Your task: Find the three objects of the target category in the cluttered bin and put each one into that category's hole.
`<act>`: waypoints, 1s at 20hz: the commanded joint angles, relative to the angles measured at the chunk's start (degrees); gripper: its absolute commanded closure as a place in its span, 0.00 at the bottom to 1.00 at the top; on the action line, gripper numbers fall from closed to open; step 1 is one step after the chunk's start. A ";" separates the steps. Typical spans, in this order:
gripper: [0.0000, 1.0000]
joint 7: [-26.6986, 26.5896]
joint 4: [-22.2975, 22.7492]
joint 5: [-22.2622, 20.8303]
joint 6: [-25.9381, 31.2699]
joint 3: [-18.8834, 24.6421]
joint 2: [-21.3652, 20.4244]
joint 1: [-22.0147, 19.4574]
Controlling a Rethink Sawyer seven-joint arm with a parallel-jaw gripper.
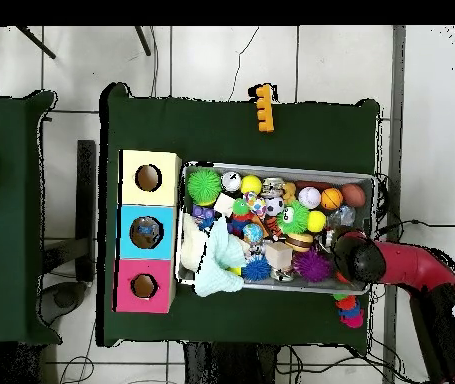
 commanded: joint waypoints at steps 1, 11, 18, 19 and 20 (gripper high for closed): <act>0.00 13.91 -4.07 0.29 -7.94 -6.82 9.14 3.46; 1.00 12.40 -1.91 3.34 -13.87 -10.60 8.05 6.32; 1.00 11.57 1.44 6.81 -13.15 -11.83 5.50 7.21; 1.00 11.57 1.47 7.22 -13.14 -12.23 5.57 7.53; 1.00 11.61 1.72 7.67 -13.36 -12.62 5.47 7.87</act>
